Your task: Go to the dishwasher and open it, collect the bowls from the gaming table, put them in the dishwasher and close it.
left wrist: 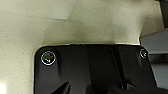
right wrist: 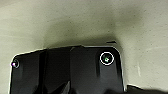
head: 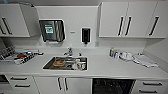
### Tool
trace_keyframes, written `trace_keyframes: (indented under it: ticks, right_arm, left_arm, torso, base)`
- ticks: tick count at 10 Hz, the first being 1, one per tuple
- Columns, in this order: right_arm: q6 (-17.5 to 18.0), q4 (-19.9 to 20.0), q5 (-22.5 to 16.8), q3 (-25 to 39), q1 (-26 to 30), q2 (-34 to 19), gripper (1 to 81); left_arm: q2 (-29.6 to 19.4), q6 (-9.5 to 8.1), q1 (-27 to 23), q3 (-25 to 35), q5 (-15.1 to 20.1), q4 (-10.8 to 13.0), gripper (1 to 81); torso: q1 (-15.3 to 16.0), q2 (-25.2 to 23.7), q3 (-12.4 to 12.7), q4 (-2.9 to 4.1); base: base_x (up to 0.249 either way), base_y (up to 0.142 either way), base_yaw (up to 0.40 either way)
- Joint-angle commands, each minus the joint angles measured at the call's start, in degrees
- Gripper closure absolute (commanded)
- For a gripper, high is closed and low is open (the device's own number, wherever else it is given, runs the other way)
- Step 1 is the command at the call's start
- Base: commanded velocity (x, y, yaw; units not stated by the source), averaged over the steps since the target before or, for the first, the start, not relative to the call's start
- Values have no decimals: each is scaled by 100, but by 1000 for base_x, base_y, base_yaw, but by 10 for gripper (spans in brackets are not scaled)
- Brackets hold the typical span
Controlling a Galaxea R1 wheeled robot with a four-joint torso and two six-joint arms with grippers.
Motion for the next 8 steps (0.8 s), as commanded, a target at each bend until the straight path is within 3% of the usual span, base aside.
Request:
trace_keyframes:
  ticks: [1, 2, 8]
  right_arm:
    - [-14, -6, -358, -16, 403, -119, 10]
    - [-14, -6, -358, -25, 403, -119, 10]
    - [-75, -6, -358, -34, 394, -83, 10]
  left_arm:
    - [-69, 2, -305, -33, 266, -9, 10]
    - [-69, 2, -296, -42, 266, -9, 10]
    - [-34, 2, -297, -86, 266, -9, 10]
  torso:
    - [-354, 547, 265, 0]
    - [-487, 752, 70, 0]
    - [-1292, 1989, 158, 0]
  base:
    - [0, 0, 0]
    - [0, 0, 0]
    - [0, 0, 0]
